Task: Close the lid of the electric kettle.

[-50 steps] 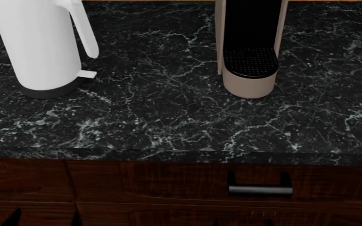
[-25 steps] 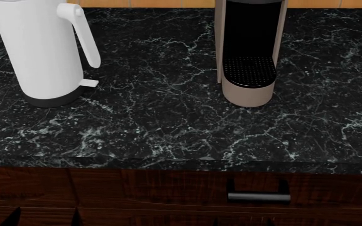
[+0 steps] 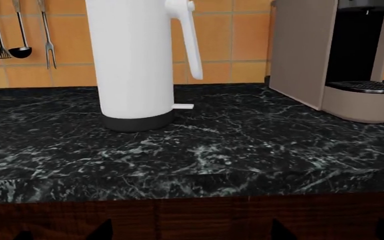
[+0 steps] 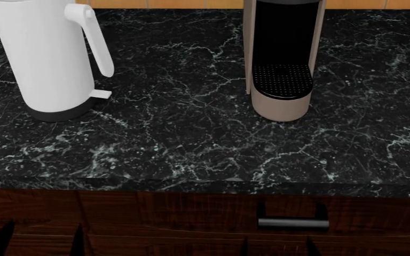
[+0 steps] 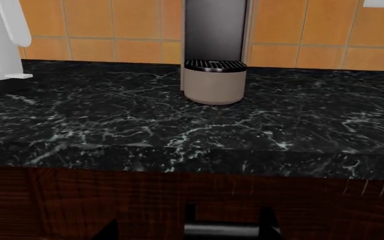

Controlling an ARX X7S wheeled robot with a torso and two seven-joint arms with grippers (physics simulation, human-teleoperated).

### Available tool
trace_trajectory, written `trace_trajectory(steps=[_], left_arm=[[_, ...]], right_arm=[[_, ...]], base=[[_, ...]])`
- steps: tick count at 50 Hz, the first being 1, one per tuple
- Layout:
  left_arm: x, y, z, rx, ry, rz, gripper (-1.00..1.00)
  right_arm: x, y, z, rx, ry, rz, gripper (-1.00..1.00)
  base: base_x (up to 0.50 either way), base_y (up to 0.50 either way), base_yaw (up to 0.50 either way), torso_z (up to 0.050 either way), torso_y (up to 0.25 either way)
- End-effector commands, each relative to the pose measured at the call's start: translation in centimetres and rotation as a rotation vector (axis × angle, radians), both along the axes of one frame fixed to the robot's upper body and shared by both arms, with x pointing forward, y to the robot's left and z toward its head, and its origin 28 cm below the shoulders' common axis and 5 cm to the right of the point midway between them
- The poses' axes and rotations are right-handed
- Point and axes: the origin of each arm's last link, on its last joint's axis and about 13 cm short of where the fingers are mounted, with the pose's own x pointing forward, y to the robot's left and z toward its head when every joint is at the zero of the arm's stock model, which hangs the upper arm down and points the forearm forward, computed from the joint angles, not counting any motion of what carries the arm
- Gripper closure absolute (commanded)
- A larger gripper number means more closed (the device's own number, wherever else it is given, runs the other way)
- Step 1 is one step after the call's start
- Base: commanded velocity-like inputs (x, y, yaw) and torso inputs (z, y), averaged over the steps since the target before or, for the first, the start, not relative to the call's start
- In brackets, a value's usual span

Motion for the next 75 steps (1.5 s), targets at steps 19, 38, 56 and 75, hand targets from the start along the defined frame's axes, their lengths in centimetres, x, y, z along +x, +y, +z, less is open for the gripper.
trace_trajectory(steps=[19,38,56,75], left_arm=[[-2.4,0.2,8.5,0.072,-0.105,-0.092,-1.00],[-2.3,0.7,12.9,0.123,-0.171,-0.120,-1.00],[-2.6,1.6,16.8,0.155,-0.254,-0.103,-1.00],[-2.5,1.7,16.3,0.158,-0.239,-0.095,-1.00]], right_arm=[[-1.3,-1.2,8.6,-0.083,-0.092,0.066,-1.00],[-1.4,-1.9,13.5,-0.158,-0.165,0.077,-1.00],[-2.1,-2.3,16.2,-0.214,-0.212,0.082,-1.00],[-2.3,-2.2,17.0,-0.254,-0.253,0.086,-1.00]], base=[[0.00,0.00,0.00,0.000,0.000],[0.00,0.00,0.00,0.000,0.000],[0.00,0.00,0.00,0.000,0.000],[0.00,0.24,0.00,0.000,0.000]])
